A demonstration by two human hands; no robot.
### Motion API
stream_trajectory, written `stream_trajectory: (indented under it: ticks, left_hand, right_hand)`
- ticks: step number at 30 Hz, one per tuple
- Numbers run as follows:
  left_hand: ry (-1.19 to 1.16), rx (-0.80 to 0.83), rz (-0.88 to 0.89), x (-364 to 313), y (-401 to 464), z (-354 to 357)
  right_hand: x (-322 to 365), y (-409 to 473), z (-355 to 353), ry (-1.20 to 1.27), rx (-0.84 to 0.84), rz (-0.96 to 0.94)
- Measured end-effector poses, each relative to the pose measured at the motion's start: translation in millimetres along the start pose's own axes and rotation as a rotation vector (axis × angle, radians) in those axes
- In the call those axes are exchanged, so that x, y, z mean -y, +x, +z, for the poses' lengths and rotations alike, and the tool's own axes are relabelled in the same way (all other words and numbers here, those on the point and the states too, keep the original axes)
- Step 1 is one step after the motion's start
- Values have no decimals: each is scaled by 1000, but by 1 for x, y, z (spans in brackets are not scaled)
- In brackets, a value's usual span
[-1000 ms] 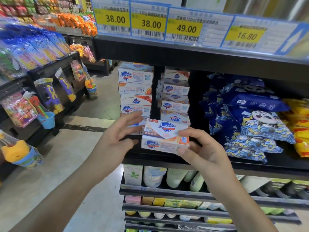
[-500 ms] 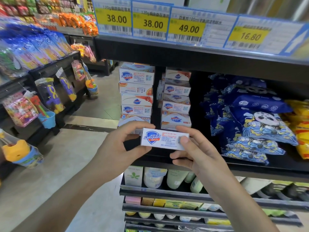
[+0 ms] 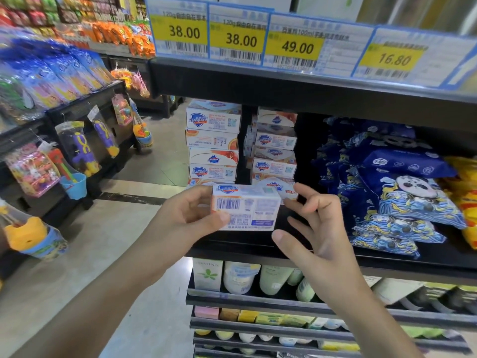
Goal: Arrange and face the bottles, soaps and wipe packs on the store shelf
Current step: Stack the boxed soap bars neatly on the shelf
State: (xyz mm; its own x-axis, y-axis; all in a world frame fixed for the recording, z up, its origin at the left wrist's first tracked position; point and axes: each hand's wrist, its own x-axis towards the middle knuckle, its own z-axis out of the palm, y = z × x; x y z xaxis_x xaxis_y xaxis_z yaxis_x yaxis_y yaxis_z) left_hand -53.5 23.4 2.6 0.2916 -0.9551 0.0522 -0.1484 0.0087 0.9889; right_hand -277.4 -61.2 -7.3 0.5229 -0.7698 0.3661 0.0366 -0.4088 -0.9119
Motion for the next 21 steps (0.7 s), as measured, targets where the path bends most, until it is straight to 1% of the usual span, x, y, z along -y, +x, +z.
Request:
stream_trajectory:
  ticks: [3,5,10,14,17,21]
  left_hand:
    - [-45,-16,-110,-2,2,-3]
    - [-69,-20,-176,-3,2,-4]
    - [-133,-18,-278,-6,1,-5]
    - [-203,-17,-313,-8,-1,-5]
    - [-202,3,-326,-9,-2,-6]
    - [-165,67,-326,-9,-5,-9]
  right_hand:
    - [1,-2,2,-125,91,-53]
    - [3,-3,5,-167,125,-56]
    - [6,-1,11,-141,180,-50]
    - [6,1,14,-118,165,-47]
    - [6,3,17,-4,143,6]
    - [3,5,19,165,90,69]
